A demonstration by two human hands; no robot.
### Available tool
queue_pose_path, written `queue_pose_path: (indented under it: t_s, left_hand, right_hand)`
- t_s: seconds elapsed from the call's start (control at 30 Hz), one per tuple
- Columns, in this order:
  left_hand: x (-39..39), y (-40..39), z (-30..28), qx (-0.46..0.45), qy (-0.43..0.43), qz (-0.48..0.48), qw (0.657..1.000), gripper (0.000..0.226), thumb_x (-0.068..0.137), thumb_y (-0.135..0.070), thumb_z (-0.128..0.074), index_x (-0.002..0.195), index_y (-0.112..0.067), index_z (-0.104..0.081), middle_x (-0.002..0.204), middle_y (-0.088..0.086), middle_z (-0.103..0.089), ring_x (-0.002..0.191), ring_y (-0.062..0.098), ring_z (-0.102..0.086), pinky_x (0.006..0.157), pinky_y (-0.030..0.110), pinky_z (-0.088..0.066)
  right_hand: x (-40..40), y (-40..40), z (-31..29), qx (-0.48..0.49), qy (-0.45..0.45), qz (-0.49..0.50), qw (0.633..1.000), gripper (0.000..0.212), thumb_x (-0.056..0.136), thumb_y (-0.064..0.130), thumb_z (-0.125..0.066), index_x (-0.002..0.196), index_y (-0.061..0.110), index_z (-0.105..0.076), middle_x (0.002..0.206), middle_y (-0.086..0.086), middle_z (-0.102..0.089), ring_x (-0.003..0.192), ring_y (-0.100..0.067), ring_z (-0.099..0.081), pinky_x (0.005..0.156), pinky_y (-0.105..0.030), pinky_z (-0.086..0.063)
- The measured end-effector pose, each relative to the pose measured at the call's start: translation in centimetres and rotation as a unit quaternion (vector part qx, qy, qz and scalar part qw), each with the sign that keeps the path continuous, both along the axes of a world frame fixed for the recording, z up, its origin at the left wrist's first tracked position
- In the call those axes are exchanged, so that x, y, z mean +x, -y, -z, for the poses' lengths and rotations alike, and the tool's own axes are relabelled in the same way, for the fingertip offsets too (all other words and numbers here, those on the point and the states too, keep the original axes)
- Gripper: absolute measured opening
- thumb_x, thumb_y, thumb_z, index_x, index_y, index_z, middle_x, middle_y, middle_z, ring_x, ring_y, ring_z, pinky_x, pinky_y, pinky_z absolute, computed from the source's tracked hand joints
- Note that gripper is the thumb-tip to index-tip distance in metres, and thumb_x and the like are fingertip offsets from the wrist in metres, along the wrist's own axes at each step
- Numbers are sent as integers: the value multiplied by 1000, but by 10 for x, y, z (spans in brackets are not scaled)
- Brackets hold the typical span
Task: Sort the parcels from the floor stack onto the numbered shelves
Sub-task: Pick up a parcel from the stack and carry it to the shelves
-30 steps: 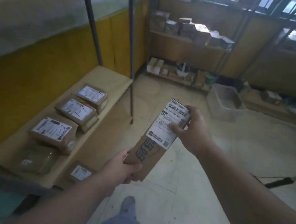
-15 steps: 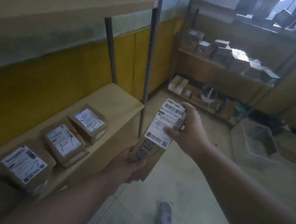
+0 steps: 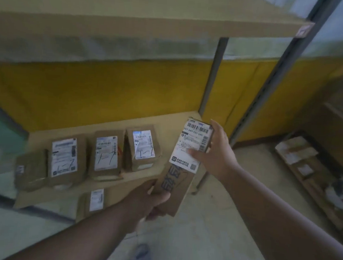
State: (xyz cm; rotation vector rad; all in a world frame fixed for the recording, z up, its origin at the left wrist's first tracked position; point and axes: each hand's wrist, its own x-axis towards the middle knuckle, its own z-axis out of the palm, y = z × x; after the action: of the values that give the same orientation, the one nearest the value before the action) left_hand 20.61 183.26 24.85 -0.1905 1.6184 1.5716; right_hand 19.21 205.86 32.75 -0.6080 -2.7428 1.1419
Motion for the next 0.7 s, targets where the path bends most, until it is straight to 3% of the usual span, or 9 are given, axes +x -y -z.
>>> queue_pose_path:
  t_s: [0.07,0.2,0.3,0.37,0.5,0.7]
  left_hand:
    - [-17,-7,7,2,8,-7,1000,37,89,-20,-76,120,-29,-59,99,6,-77,75,25,-73,70,32,-48]
    - [-36,-33,12,-9,17,-58,998,47,89,-10,-73,128,-26,-52,99,12,-76,73,24,-73,59,29,-53]
    - [-43,-59,18,-16,31,-128,991,38,88,-7,-74,115,-27,-56,96,14,-75,69,24,-73,57,29,-53]
    - [-48,-76,25,-17,41,-177,983,33,88,-5,-74,107,-27,-58,90,13,-77,69,25,-73,57,30,-50]
    - [-62,-114,41,-23,56,-274,960,30,89,-8,-73,112,-21,-60,89,11,-78,68,25,-74,55,29,-50]
    - [-77,-161,57,-61,57,-402,912,26,96,-14,-66,120,-13,-58,95,13,-76,68,24,-75,55,29,-52]
  right_hand:
    - [-26,-13,8,-2,11,-18,1000,109,71,43,-86,153,31,-15,150,5,-36,128,-19,-49,97,-43,-51]
    - [-75,-37,21,-1,43,-56,998,105,71,43,-86,151,32,-18,142,4,-47,122,-22,-55,94,-47,-53]
    - [-114,-55,27,18,71,-88,993,97,73,40,-86,148,28,-26,132,0,-55,110,-24,-60,81,-39,-55]
    - [-143,-67,36,19,88,-113,989,89,73,38,-86,143,26,-33,127,-3,-58,105,-25,-61,77,-38,-55]
    - [-195,-79,61,66,105,-189,974,88,71,46,-85,141,26,-35,125,-3,-61,109,-27,-60,88,-49,-55]
    - [-249,-88,91,70,142,-265,951,87,75,39,-84,143,21,-32,124,-8,-60,104,-29,-63,80,-49,-59]
